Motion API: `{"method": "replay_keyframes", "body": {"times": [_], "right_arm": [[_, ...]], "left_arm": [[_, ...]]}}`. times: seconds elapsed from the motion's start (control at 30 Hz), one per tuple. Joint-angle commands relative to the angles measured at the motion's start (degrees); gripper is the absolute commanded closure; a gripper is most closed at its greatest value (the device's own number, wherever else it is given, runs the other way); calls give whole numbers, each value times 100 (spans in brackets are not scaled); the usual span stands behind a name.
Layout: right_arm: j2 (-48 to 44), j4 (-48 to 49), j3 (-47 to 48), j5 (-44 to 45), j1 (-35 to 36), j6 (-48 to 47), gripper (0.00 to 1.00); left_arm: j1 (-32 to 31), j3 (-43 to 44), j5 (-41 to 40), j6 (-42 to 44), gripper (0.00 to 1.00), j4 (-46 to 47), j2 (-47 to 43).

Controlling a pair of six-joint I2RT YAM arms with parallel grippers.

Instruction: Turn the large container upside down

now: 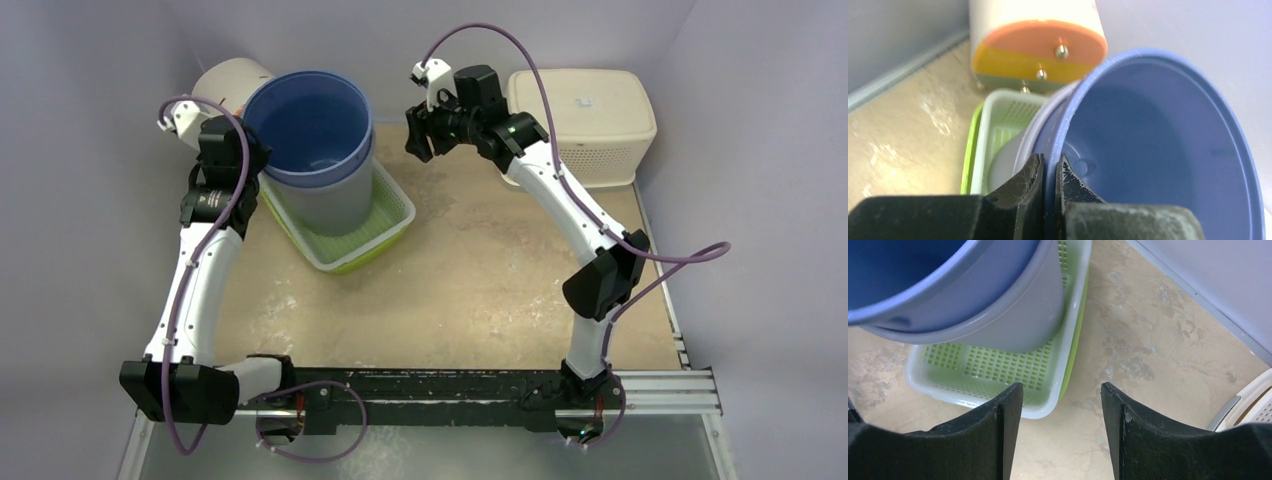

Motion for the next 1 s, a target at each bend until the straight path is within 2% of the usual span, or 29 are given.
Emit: {"method": "replay_keyframes", "body": {"times": [0.0,0.17,0.33,0.57,0.77,0.87,0.97], "right_arm": [[-438,125,-109,96,-43,-44,39],[-521,204,-253,207,-64,18,40],[-574,310,-375,374,-109,112,42],[-632,376,-551,630,-181,304,44],[-740,408,-639,869,-292,427,44],[-760,400,-641,879,-402,495,44],[-785,413,-644,840,-440,507,43]], "left_arm": [[-53,-49,815,36,100,744,110],[-45,38,1443,264,100,1357,-77],[-33,672,1926,291,100,1761,-179],[-27,1554,1923,143,100,2108,-179],[-22,2186,1985,214,100,1952,-41],[-27,2117,2099,547,100,1595,1],[-31,1524,2068,894,100,1287,-131]]}}
